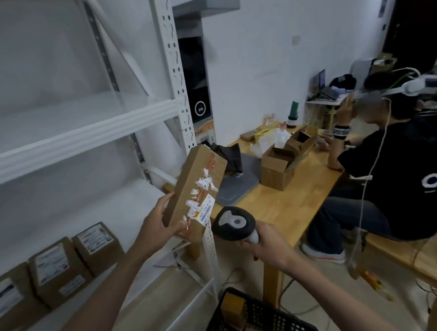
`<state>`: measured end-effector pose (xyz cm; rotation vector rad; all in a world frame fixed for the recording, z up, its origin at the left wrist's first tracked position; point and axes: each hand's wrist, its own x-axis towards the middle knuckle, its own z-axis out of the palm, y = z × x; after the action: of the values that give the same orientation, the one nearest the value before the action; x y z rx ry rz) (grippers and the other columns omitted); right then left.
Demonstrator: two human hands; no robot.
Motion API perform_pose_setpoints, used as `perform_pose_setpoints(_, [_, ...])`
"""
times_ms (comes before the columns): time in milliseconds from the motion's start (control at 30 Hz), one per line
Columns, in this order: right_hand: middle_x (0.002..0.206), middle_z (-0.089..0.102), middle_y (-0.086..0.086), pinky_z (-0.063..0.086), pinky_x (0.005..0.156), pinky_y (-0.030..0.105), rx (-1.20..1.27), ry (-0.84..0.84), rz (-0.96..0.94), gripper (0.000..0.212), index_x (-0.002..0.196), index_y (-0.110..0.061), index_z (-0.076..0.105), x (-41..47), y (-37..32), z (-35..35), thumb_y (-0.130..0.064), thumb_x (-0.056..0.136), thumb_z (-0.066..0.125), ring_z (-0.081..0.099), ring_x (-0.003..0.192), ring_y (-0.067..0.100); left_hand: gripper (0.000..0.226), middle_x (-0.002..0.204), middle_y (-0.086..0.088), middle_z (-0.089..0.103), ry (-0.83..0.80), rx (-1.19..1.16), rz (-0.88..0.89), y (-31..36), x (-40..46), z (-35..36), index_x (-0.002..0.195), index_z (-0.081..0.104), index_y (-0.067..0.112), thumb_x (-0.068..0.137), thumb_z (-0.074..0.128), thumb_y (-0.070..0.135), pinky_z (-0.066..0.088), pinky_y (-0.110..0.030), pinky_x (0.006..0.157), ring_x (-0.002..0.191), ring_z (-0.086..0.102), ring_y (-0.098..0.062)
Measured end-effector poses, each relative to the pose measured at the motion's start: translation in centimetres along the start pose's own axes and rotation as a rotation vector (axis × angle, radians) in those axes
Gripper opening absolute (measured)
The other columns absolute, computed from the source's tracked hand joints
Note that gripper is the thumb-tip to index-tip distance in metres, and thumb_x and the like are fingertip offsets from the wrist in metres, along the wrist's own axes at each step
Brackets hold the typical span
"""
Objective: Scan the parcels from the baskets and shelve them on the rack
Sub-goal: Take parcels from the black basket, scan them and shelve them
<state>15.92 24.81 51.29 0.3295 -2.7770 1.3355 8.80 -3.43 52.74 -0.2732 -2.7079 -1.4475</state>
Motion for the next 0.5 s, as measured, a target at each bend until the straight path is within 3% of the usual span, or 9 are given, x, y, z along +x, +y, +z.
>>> perform_pose_setpoints(100, [0.095, 0.069, -0.001, 0.056, 0.065, 0.029, -0.039, -0.021, -0.016, 0.014, 0.1, -0.015, 0.065, 0.7, -0.3, -0.2, -0.02, 0.089, 0.072, 0.064, 0.079, 0.012, 0.076, 0.133, -0.005, 0.059, 0.026, 0.05, 0.006, 0.2, -0.3, -0.3, 0.149, 0.035, 0.029, 0.087, 0.077, 0.029, 0.059, -0.041, 0.091, 0.109, 0.064, -0.02])
perform_pose_setpoints(267, [0.103, 0.069, 0.004, 0.054, 0.072, 0.026, -0.054, -0.085, -0.033, 0.022, 0.109, -0.012, 0.064, 1.4, -0.4, -0.7, -0.02, 0.09, 0.072, 0.065, 0.089, 0.014, 0.075, 0.137, -0.006, 0.057, 0.065, 0.076, -0.005, 0.5, -0.9, -0.4, 0.149, 0.034, 0.029, 0.087, 0.077, 0.03, 0.059, -0.038, 0.089, 0.108, 0.063, -0.02])
perform_pose_setpoints(400, [0.101, 0.068, 0.005, 0.049, 0.066, 0.021, -0.049, -0.117, -0.058, 0.023, 0.109, -0.011, 0.062, 1.9, -0.3, -0.9, -0.021, 0.091, 0.072, 0.064, 0.084, 0.014, 0.076, 0.136, -0.008, 0.057, 0.088, 0.083, -0.031, 0.8, -1.2, -0.1, 0.15, 0.034, 0.027, 0.087, 0.077, 0.029, 0.059, -0.046, 0.092, 0.111, 0.065, -0.028])
perform_pose_setpoints(500, [0.096, 0.067, 0.005, 0.049, 0.057, 0.02, 0.003, -0.14, -0.072, 0.021, 0.107, -0.009, 0.062, 2.1, 0.0, -0.8, -0.018, 0.091, 0.072, 0.064, 0.072, 0.01, 0.077, 0.132, -0.005, 0.057, 0.105, 0.071, -0.059, 0.7, -1.6, 0.1, 0.15, 0.034, 0.028, 0.087, 0.077, 0.028, 0.06, -0.041, 0.088, 0.109, 0.066, -0.027])
